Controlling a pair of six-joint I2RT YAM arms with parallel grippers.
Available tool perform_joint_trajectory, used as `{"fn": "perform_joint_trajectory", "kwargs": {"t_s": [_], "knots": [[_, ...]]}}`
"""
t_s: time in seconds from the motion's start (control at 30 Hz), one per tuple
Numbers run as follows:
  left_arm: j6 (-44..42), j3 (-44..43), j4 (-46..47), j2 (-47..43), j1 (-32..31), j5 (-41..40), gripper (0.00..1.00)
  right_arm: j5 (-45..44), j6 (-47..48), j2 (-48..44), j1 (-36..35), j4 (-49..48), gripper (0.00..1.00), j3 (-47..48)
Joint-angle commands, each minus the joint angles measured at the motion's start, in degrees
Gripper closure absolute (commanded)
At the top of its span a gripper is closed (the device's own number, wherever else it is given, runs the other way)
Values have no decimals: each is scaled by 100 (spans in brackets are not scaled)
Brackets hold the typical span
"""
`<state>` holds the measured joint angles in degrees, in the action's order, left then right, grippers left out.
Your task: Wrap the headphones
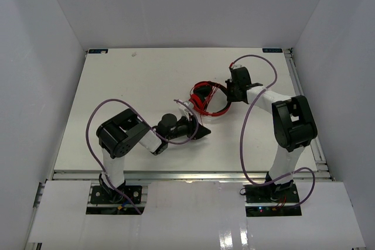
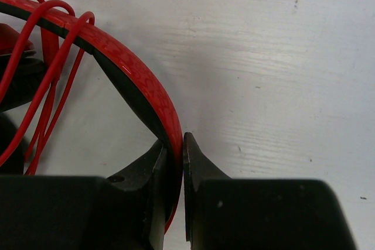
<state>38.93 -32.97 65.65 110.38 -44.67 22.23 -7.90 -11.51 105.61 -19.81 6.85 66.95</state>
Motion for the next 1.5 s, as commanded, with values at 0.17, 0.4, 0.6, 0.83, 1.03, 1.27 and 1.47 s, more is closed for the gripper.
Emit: {"fn": "perform_joint_trajectory", "kwargs": {"t_s": [0.17, 0.4, 0.6, 0.83, 1.03, 1.27, 1.47], "knots": [[-67, 602, -55, -786, 0, 351, 50, -18, 53, 50, -47, -615, 79, 251], [-102, 972, -208, -1188, 2, 487, 25, 165, 308, -230, -40, -821, 55, 3], [-272, 1165, -581, -1713, 2, 416, 6, 294, 470, -513, -22, -861, 38, -210], [-771, 1303, -1895, -3078, 2, 139, 2, 1717, 1002, -1183, 550, -480, 4, -547], [-1356, 1171, -3673, -4425, 0, -360, 2, 2984, 2001, -2262, 991, -457, 10, -1418], [-1696, 1074, -5296, -5963, 11, -1119, 2, 3386, 2409, -3490, 1182, -217, 10, -2046], [-1652, 1228, -5804, -6708, 28, -1468, 2, 3532, 2529, -4246, 1227, -99, 10, -2313]]}}
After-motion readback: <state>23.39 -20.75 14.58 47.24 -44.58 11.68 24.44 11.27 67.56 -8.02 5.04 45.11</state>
